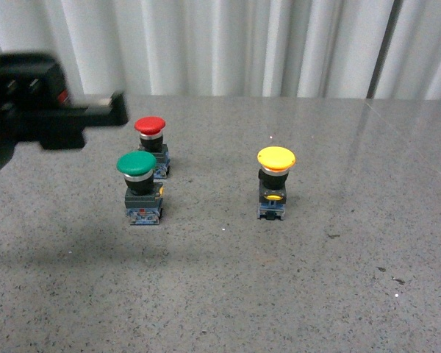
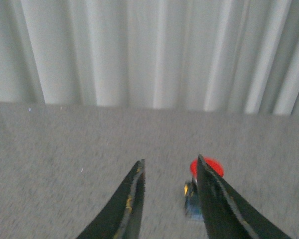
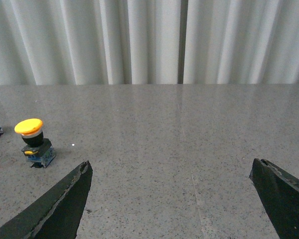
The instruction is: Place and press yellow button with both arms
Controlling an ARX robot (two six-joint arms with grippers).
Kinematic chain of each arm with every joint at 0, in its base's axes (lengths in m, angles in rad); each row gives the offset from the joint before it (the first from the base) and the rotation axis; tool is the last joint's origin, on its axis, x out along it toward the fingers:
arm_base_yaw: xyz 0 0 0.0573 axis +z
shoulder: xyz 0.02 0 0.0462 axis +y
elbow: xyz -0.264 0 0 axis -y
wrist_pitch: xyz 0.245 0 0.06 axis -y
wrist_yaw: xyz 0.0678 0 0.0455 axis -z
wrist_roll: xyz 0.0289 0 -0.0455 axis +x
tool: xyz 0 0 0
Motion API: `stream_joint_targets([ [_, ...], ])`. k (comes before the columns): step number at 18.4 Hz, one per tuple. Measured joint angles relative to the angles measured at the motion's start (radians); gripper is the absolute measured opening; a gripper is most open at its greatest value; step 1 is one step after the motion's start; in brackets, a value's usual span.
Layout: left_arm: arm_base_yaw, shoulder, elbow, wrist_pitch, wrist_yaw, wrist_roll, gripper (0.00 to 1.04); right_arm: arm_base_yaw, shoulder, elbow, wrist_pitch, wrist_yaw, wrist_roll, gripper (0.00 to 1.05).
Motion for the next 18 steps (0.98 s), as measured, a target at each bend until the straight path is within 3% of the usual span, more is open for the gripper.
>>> stream_joint_targets([
  [1,0.010,-0.012,-0.027,-0.005,0.016,0.000,0.27,0.000,0.000,0.000,0.000,0.000,0.000,0.98],
  [3,0.064,-0.091,-0.152,-0.035,0.097,0.000,0.07,0.000,0.000,0.000,0.000,0.000,0.000,0.98],
  [4,0.100,-0.155,-0.190,-0.042,0.129,0.002,0.02,0.000,0.000,0.000,0.000,0.000,0.000,0.98],
  [10,0.262,-0.496,-0.343,-0.216,0.289,0.000,0.02,0.000,0.000,0.000,0.000,0.000,0.000,0.98],
  [16,0.362,-0.821,-0.407,-0.472,0.385,0.000,0.02,0.000,0.000,0.000,0.000,0.000,0.000,0.98],
  [18,0.457,-0.913,-0.411,-0.556,0.475,0.000,0.02,0.000,0.000,0.000,0.000,0.000,0.000,0.98],
])
